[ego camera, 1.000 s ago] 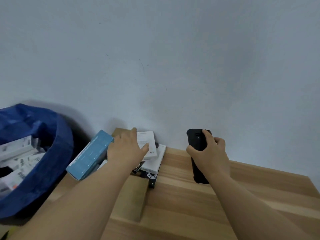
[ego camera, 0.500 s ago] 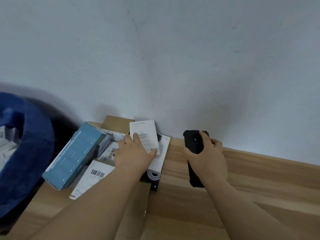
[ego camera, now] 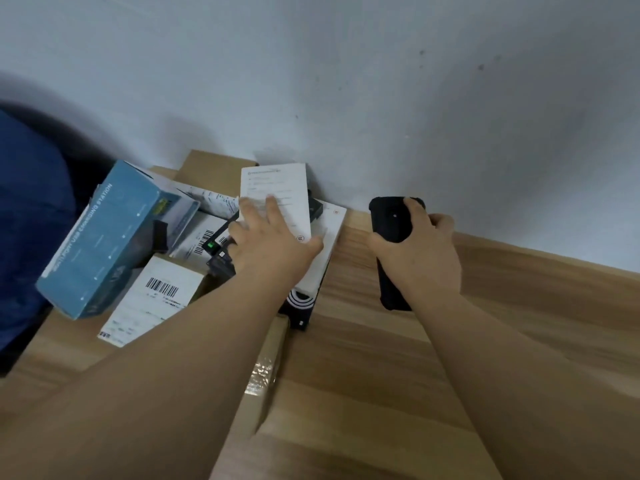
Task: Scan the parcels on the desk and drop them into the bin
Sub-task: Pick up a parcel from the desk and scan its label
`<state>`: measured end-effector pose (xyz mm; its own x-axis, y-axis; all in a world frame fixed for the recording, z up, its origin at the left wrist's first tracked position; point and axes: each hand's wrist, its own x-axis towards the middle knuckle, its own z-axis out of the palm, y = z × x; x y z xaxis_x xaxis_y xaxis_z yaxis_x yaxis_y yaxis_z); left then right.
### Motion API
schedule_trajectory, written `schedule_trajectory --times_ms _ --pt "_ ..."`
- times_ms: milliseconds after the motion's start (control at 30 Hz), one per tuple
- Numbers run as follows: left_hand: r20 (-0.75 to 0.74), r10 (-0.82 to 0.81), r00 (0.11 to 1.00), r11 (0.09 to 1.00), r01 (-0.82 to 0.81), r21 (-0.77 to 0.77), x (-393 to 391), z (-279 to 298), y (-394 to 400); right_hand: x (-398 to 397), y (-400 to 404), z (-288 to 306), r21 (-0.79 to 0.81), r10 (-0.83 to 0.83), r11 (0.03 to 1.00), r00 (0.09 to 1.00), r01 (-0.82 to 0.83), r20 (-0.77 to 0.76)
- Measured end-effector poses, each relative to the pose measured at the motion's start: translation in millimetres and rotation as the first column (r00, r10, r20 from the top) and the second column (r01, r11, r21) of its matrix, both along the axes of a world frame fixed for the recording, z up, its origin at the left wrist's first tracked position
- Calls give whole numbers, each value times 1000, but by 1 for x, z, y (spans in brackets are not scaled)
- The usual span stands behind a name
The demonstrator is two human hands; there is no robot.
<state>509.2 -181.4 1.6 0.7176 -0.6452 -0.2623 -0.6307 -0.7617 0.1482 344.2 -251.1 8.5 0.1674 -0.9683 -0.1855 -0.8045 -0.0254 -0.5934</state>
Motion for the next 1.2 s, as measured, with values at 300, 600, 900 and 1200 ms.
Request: schedule_trajectory --times_ms 300,600,900,1200 --pt "73 -76 994 997 77 -12 -52 29 17 -43 20 18 26 19 999 999 -20 40" --pt "24 -167 986 984 168 -58 -175 33 50 -166 40 44 -22 -23 999 998 24 53" --pt "-115 -275 955 955 285 85 -286 -35 104 -273 86 -14 72 -108 991 994 109 -25" --pt "-64 -326 943 911 331 245 -313 -60 117 -299 111 -46 189 -134 973 991 132 0"
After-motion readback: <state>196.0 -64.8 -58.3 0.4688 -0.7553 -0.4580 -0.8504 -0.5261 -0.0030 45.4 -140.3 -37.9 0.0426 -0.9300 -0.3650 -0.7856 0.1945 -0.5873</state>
